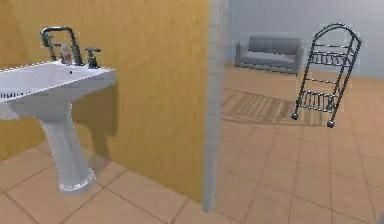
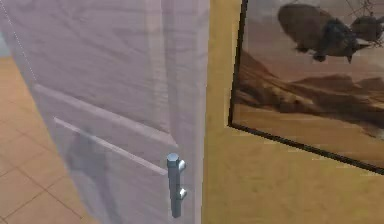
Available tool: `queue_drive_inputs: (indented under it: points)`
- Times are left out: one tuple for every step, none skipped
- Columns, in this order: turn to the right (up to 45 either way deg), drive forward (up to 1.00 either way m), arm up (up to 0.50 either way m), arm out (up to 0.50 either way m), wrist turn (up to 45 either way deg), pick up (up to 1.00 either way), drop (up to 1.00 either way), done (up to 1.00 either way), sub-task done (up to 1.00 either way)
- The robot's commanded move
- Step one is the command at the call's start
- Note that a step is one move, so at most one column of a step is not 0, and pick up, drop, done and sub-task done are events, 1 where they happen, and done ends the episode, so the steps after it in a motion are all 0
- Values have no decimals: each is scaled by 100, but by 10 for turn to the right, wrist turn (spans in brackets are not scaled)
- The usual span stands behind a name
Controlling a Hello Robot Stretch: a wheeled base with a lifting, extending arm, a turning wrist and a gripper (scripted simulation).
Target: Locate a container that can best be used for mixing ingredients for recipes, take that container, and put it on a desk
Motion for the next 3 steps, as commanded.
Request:
queue_drive_inputs:
  points:
    - [-450,0,0,0,0,0,0,0,0]
    - [-450,0,0,0,0,0,0,0,0]
    - [-450,0,0,0,0,0,0,0,0]
